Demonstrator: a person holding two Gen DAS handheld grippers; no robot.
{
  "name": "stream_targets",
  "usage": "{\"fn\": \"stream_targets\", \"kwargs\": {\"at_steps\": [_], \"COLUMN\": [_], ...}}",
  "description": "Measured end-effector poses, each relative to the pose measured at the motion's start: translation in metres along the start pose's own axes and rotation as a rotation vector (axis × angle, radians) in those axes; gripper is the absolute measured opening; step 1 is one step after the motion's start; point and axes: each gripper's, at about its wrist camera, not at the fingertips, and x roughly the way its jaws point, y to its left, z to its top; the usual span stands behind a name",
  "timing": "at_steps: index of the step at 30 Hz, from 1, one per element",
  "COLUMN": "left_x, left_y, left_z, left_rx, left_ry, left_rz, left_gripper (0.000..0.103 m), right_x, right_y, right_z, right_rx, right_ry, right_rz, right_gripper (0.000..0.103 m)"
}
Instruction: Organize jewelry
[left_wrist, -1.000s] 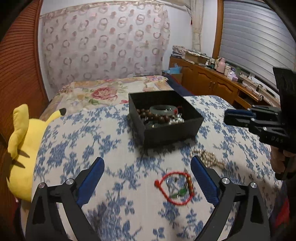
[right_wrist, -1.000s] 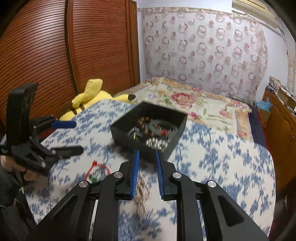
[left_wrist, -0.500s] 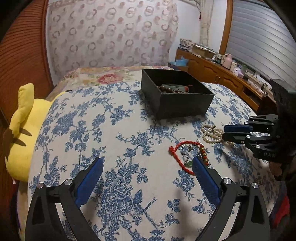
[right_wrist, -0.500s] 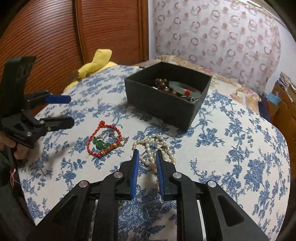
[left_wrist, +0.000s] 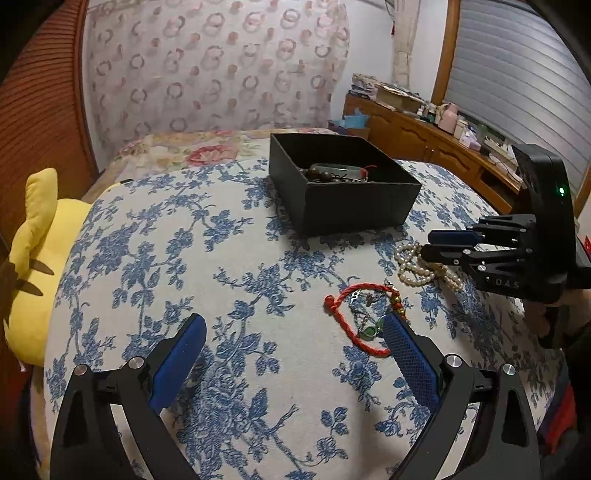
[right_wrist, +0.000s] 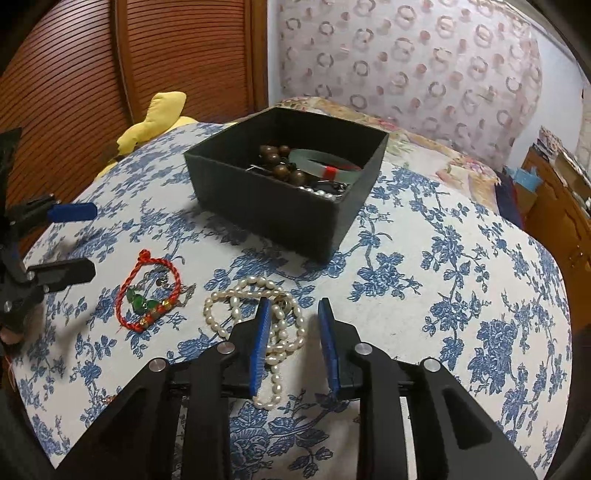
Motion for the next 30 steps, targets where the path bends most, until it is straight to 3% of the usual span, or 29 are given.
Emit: {"fn": "stream_targets", "kwargs": {"at_steps": [5, 7, 8, 13, 18, 27, 30], "left_x": [0.002, 0.004, 0.005, 0.010, 0.016, 0.036, 0.041], "left_y": [-0.005, -0.007, -0.008, -0.009, -0.009, -0.016, -0.020], "left_z": [0.002, 0.003, 0.003, 0.005, 0.006, 0.015, 0.018], "left_rx": [0.013, 0.017, 0.019, 0.023, 0.025, 0.054, 0.086], "left_ry": [0.002, 0.005, 0.008, 0.022, 0.041, 0.092, 0.095], "left_rz": [-0.004, -0.004, -0.004, -0.001, -0.001, -0.032, -0.017], "left_gripper": [0.093, 0.093, 0.093, 0.093, 0.093, 0.042, 0.040], "right_x": [0.002, 0.004, 0.005, 0.002, -0.014, -0.054, -0.062], "right_y": [-0.001, 0.001, 0.005, 0.011, 0.003, 0.005, 0.005], "right_z": [0.003, 0.004, 0.005, 0.004, 0.003, 0.012, 0.014], "right_rx": [-0.002, -0.008, -0.026, -0.046, -0.019, -0.040, -0.040], "right_ry": [0.003, 0.005, 0.010, 0.011, -0.051, -0.149, -0.167], "right_rz": [0.012, 0.039, 0.045, 0.046, 0.040, 0.010, 0.010], "right_gripper": [0.026, 0.010, 0.008, 0.005, 0.005, 0.005, 0.005]}}
